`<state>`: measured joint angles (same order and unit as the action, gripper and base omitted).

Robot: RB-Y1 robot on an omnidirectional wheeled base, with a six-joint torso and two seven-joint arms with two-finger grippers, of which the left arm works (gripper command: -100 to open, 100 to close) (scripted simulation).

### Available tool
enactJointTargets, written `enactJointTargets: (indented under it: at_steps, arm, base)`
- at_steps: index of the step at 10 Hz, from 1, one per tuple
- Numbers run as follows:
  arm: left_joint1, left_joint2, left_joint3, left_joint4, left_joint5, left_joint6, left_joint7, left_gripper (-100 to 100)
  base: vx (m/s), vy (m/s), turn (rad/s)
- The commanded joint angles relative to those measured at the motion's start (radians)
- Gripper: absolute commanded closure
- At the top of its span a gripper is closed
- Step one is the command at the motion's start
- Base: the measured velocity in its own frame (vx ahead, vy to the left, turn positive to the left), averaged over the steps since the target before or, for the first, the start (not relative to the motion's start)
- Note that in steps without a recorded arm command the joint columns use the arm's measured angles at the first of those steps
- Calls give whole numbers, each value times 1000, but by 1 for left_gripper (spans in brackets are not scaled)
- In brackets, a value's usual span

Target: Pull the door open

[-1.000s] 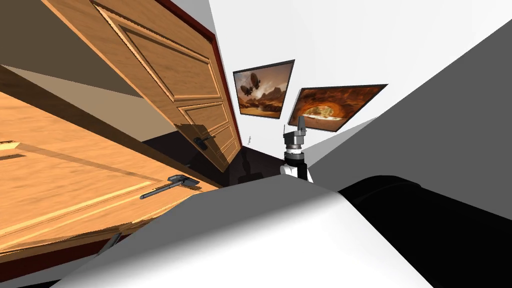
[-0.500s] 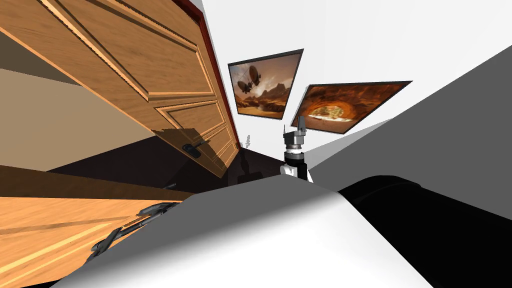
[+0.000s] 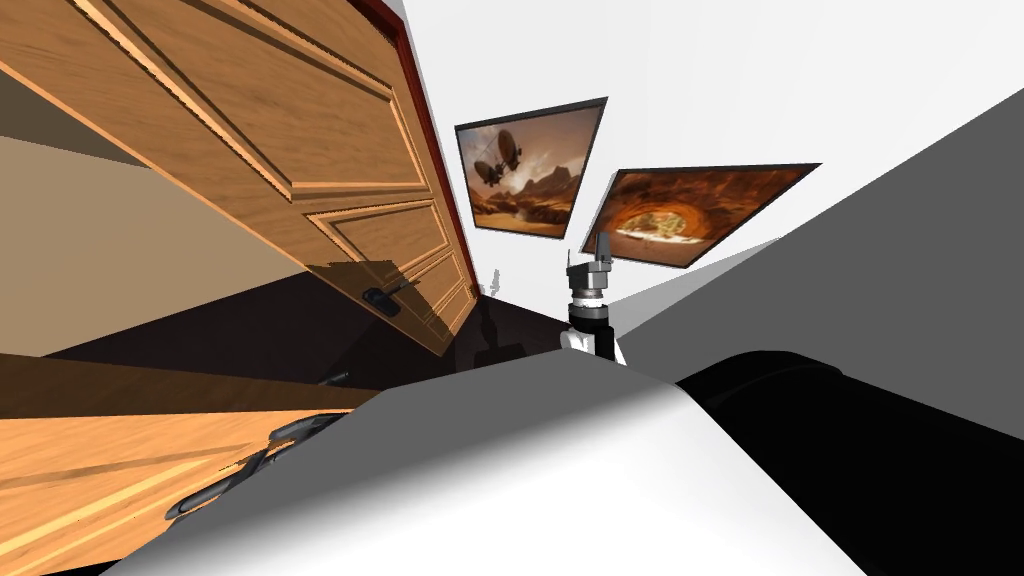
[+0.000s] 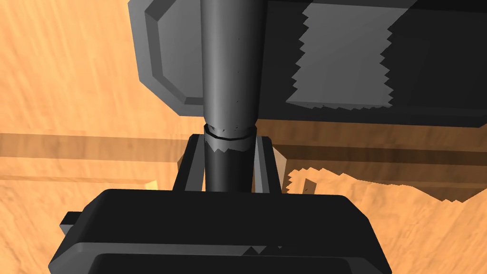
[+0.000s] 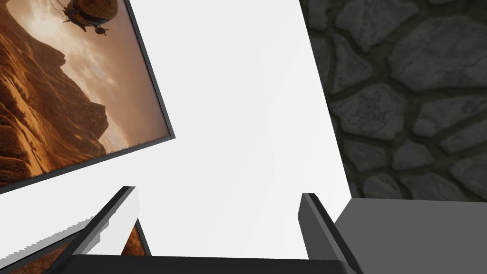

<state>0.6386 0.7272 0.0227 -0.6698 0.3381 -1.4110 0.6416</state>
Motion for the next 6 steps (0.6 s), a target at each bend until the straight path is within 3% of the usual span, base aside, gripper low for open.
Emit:
enactJointTargets:
  at_steps: [1, 2, 3, 6]
  arm:
    - [2, 0, 1, 1, 1, -2, 0, 100]
    - [2, 0, 1, 1, 1, -2, 0, 100]
    - [9, 2, -11, -6, -11, -17, -3, 100]
    - [21, 7, -27, -16, -27, -46, -8, 100]
  base:
    - [-9, -3, 10]
    - [0, 0, 0]
    - [-113, 3, -2]
    - [-182, 30, -10]
